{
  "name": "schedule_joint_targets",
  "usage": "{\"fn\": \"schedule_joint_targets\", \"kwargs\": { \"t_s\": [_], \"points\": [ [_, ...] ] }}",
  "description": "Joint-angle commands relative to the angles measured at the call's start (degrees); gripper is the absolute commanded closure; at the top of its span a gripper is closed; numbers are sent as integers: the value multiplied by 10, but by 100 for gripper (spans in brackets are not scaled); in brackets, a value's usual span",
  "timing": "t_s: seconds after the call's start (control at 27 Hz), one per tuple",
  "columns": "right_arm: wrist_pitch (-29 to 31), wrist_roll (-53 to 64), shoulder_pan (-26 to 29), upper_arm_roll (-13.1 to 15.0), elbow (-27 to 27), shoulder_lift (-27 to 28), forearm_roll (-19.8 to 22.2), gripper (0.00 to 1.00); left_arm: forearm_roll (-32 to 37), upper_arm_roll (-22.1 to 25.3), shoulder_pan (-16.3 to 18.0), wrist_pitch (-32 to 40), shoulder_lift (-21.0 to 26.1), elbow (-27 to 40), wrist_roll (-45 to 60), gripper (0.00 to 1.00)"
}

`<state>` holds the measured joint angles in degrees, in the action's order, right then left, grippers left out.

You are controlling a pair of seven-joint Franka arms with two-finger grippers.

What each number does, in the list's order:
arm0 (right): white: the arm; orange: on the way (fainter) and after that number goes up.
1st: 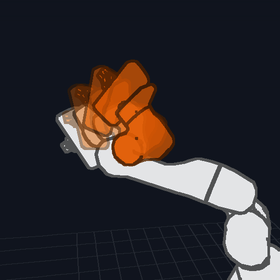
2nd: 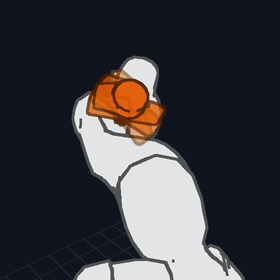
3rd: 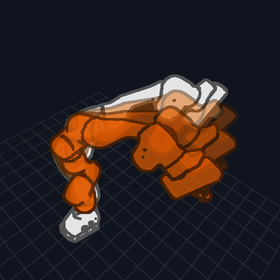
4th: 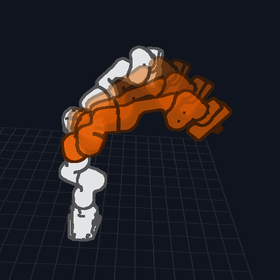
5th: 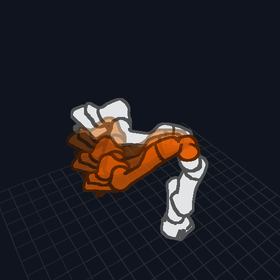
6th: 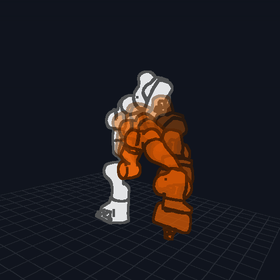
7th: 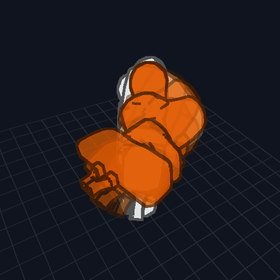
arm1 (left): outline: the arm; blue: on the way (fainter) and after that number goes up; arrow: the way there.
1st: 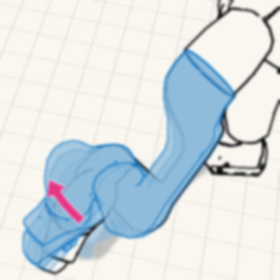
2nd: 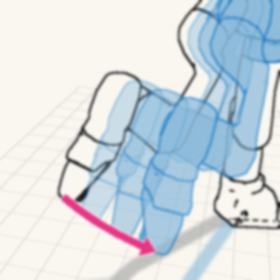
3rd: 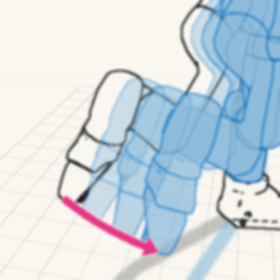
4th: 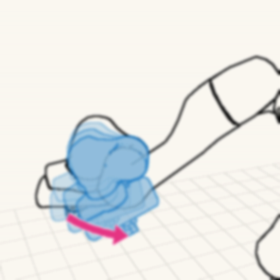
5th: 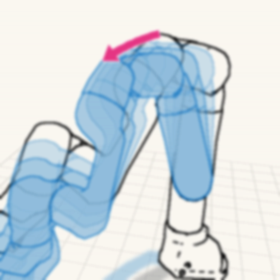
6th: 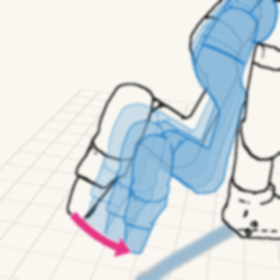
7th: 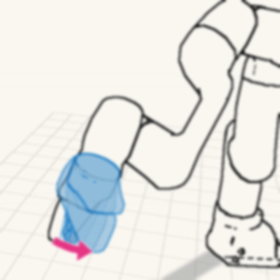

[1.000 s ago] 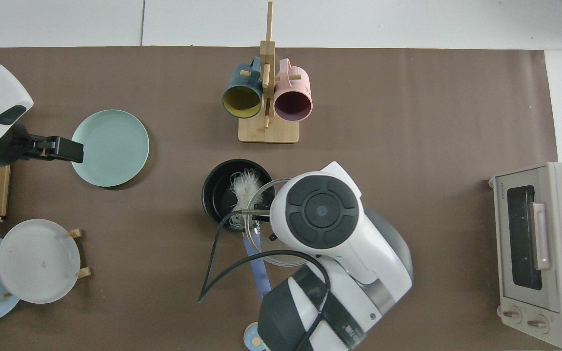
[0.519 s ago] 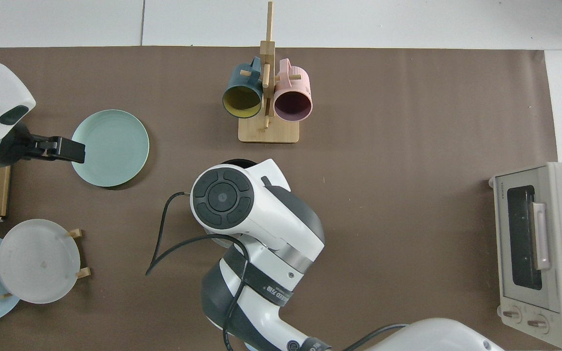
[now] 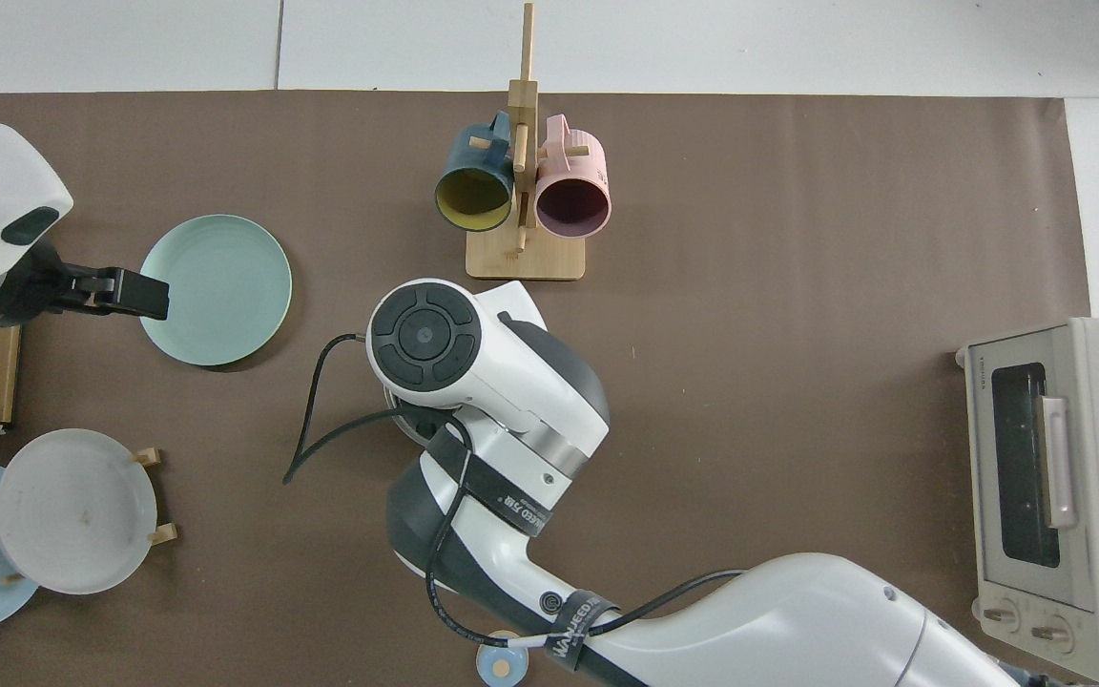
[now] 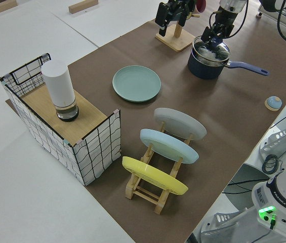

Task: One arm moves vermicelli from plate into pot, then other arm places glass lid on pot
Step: 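Lower the glass lid onto the pot with the right gripper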

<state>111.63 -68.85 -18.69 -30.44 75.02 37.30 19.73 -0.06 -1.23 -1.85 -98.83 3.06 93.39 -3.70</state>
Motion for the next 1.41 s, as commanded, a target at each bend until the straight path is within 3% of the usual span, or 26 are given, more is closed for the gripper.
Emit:
{"fn": "schedule_joint_targets", "kwargs": {
  "t_s": [0.0,0.7,1.26,1.3,1.37],
  "points": [
    [13,-9,-1,-4,-19,23,23,100,8,0,-2,11,-7,3,3,0],
    [-24,-8,-3,-7,-16,27,16,100,8,0,-2,10,-7,2,3,0],
    [-25,-8,3,-7,-18,30,-26,100,8,0,-2,10,-7,2,3,0],
    [-24,-8,3,-7,-18,30,-27,89,8,0,-2,10,-7,2,3,0],
    [-23,-8,5,-7,-18,31,-28,49,8,0,-2,10,-7,2,3,0]
  ]
}}
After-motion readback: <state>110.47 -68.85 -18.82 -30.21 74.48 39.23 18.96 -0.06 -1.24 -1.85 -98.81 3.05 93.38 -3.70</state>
